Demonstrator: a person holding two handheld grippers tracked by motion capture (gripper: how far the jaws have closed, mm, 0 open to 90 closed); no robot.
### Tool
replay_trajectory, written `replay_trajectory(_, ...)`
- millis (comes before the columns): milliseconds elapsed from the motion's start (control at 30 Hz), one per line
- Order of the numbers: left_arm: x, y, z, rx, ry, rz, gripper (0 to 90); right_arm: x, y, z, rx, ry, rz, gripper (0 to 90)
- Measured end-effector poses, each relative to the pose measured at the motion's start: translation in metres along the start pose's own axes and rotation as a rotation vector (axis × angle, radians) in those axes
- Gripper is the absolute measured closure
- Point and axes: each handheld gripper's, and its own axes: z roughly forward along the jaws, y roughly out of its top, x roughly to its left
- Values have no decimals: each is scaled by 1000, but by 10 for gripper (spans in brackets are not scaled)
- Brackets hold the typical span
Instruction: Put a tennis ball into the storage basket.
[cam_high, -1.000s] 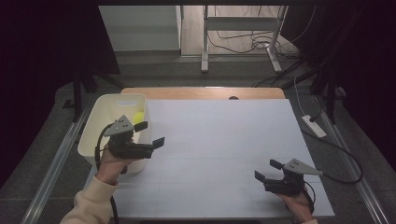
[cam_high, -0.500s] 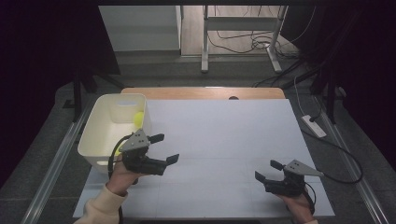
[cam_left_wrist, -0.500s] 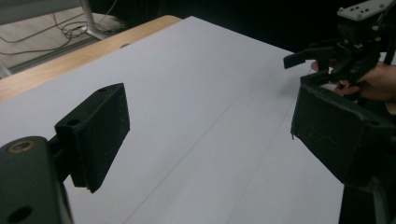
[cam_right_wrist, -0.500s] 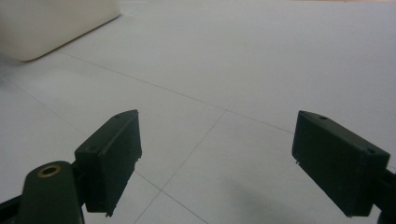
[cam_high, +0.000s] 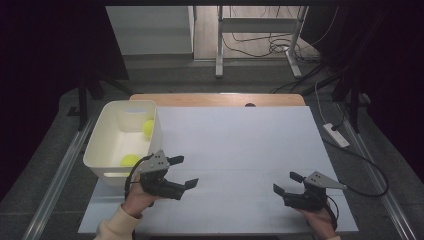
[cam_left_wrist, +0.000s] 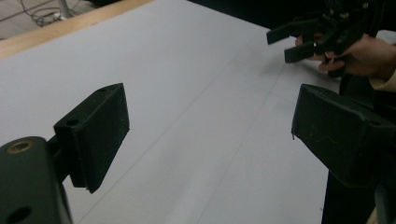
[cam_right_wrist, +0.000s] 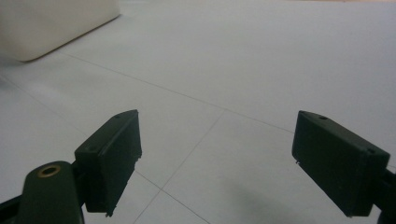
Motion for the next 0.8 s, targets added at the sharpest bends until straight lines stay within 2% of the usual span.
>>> replay_trajectory(133,0,-10,9,24,1,5,112,0,0,0,4,0,0,157)
replay_trajectory(367,7,-26,14,41,4,1,108,0,0,0,4,-2,1,157)
replay_trajectory(800,10,-54,11,62,16,-5,96,1,-1,0,3,0,1,157)
